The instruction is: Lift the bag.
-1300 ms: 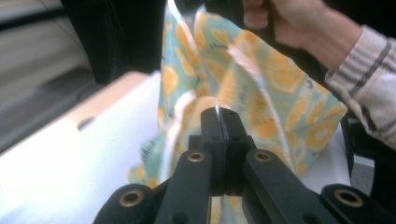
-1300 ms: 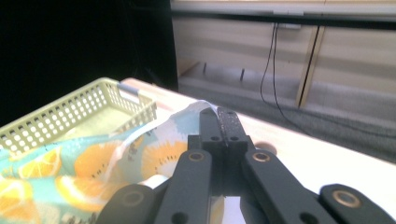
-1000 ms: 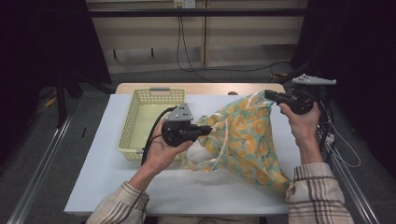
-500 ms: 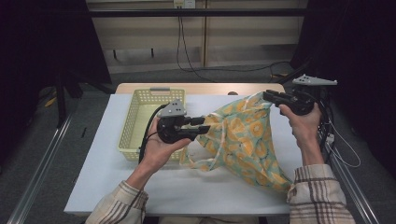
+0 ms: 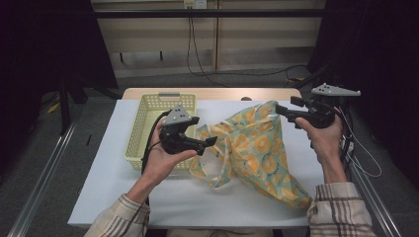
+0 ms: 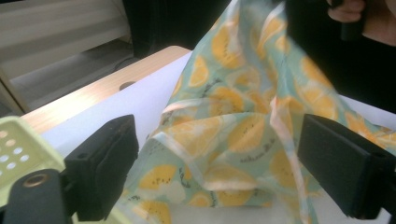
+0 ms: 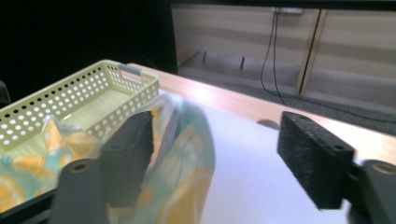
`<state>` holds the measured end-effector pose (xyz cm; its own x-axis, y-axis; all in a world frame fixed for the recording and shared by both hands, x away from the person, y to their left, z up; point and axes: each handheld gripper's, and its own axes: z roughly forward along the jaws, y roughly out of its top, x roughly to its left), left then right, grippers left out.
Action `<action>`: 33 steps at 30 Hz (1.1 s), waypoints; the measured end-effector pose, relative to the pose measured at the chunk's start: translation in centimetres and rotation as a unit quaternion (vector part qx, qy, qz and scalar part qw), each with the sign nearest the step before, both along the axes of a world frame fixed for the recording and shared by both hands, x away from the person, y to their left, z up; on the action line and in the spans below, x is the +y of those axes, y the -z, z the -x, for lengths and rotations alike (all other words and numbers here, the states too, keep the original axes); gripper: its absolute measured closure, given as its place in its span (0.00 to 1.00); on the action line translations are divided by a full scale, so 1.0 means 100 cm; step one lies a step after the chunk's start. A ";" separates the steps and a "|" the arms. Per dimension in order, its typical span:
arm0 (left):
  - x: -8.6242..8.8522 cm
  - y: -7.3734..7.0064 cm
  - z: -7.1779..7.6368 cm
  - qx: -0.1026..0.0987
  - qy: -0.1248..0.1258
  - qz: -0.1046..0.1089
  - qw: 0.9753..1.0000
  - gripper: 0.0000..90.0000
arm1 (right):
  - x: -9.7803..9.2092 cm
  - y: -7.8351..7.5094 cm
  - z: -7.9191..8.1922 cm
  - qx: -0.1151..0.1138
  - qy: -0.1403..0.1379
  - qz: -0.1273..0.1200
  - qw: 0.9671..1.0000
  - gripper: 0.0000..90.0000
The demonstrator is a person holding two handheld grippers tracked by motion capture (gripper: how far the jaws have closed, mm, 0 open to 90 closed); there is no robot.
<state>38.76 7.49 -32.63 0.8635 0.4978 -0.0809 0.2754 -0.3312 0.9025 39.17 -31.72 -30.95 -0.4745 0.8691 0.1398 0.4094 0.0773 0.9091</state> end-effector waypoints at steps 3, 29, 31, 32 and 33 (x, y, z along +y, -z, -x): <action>0.006 0.002 0.000 0.000 -0.013 0.002 1.000 0.11 | -0.002 0.006 0.005 0.011 0.003 0.003 1.000 0.22; 0.082 0.039 0.035 0.002 -0.099 -0.025 0.995 0.07 | -0.005 0.048 0.060 0.032 0.039 0.036 0.998 0.16; 0.089 0.042 0.039 0.001 -0.108 -0.028 0.994 0.07 | -0.005 0.052 0.066 0.033 0.042 0.037 0.998 0.16; 0.092 0.043 0.042 0.003 -0.112 -0.025 0.993 0.07 | -0.006 0.054 0.069 0.032 0.045 0.037 0.998 0.16; 0.096 0.045 0.044 0.001 -0.114 -0.024 0.993 0.07 | -0.006 0.056 0.071 0.031 0.046 0.037 0.998 0.16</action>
